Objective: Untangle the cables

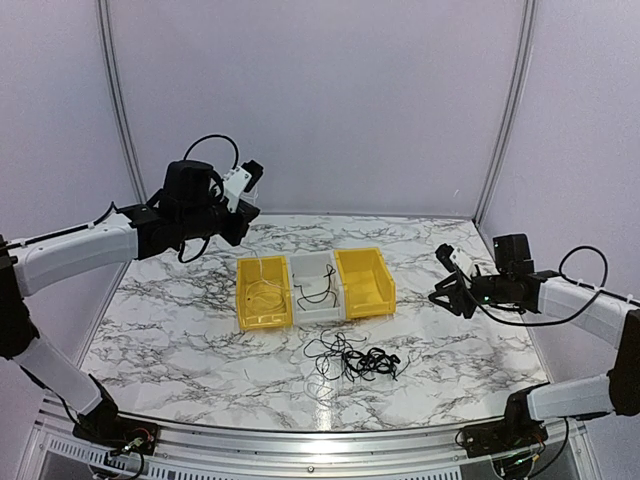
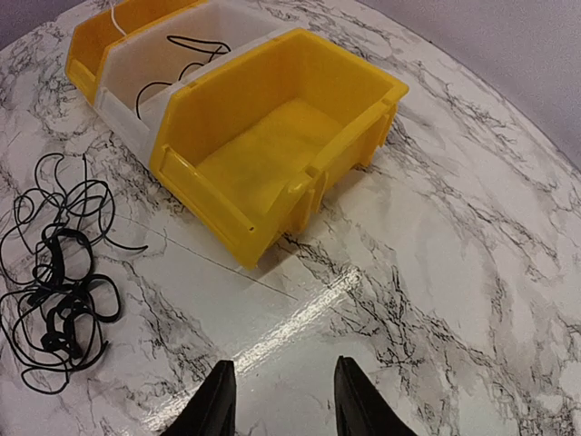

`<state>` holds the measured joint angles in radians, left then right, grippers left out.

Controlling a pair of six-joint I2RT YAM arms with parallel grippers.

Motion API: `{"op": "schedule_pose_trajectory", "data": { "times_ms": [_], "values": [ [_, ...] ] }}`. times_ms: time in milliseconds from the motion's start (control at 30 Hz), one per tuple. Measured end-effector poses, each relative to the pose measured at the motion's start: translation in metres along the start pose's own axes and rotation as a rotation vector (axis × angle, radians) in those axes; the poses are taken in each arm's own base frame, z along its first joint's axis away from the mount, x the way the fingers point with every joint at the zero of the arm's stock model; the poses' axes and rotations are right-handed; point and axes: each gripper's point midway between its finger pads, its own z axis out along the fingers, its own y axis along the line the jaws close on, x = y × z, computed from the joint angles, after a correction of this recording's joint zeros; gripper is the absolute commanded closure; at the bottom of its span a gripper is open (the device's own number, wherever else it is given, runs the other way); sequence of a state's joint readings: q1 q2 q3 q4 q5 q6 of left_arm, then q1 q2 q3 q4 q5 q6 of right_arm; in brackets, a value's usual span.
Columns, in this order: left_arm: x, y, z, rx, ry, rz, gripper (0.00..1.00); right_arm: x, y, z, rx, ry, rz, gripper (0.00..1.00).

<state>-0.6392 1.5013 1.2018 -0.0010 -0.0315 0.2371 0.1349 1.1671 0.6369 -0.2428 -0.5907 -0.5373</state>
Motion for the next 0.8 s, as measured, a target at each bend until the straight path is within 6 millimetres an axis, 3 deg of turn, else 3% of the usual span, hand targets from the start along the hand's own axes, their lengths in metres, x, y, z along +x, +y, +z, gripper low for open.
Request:
{"op": "schedule_pose_trajectory", "data": {
  "times_ms": [167, 300, 533, 800],
  "values": [
    [0.009, -0.001, 0.002, 0.015, 0.031, 0.014, 1.0, 0.001, -0.001, 0.0, 0.006, 0.005, -0.013, 0.62],
    [0.023, -0.016, 0.007, 0.088, 0.044, -0.017, 1.0, 0.002, -0.003, 0.0, 0.017, 0.011, -0.018, 0.62],
    [0.073, -0.05, 0.022, 0.214, 0.141, -0.098, 1.0, 0.002, -0.005, -0.001, 0.031, 0.013, -0.028, 0.62],
    [0.09, -0.074, 0.02, 0.322, 0.185, -0.238, 0.99, 0.002, -0.006, -0.001, 0.035, 0.016, -0.045, 0.62]
  ]
}}
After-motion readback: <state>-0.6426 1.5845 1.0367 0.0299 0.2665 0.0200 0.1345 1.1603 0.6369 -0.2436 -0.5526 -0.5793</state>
